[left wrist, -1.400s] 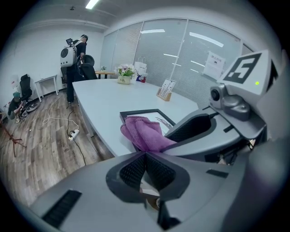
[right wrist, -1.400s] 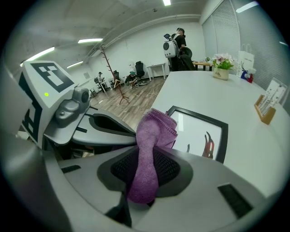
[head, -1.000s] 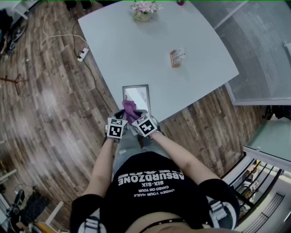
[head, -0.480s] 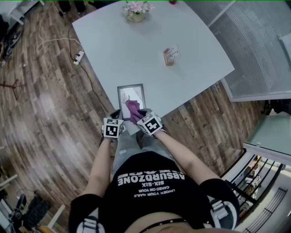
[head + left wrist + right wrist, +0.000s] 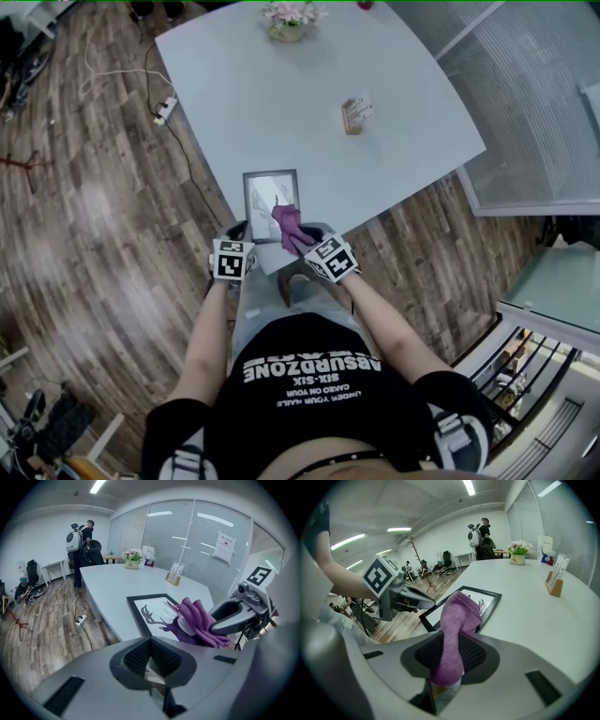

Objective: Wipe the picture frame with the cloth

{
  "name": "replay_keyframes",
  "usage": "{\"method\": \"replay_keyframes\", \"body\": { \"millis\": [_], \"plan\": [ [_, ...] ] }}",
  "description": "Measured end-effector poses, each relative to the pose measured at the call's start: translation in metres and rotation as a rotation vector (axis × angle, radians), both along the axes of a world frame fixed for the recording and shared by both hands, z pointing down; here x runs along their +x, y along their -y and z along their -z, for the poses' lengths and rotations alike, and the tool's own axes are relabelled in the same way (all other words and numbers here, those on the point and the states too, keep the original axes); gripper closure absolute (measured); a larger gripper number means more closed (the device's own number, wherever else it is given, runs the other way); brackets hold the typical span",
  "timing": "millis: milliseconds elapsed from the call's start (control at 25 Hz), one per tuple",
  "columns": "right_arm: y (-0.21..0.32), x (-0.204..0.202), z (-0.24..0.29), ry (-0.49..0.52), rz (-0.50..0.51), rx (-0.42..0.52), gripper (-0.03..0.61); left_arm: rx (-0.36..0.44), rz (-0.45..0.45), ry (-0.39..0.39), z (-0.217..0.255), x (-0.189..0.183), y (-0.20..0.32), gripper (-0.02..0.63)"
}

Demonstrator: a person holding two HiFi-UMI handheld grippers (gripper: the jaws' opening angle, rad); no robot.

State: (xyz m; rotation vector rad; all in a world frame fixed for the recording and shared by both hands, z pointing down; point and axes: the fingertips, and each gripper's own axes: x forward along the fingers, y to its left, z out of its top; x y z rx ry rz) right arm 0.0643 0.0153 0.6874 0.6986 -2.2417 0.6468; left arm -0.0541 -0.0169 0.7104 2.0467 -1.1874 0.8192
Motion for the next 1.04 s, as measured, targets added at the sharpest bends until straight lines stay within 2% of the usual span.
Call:
{"method": "replay_keyframes", "body": {
  "millis": [200,520,1040],
  "plan": [
    [-0.0005,0.0022,-0.0020,0.044,-0.056,0.018,0.468,0.009,0.022,-0.003,0.0008,0.0008,-0.0015,0.598],
    [0.0013,-0.0022,-0.0007,0.047,-0.037,0.046,0.468,0.031,0.046,-0.006,0.0028,-0.0016,-0.0017,0.598],
    [0.0018,0.0009,-0.0023,0.046,-0.029,0.030,0.469,0.033,0.044,-0.003,0.0026,0.0015,0.0002,0.598]
  ]
}}
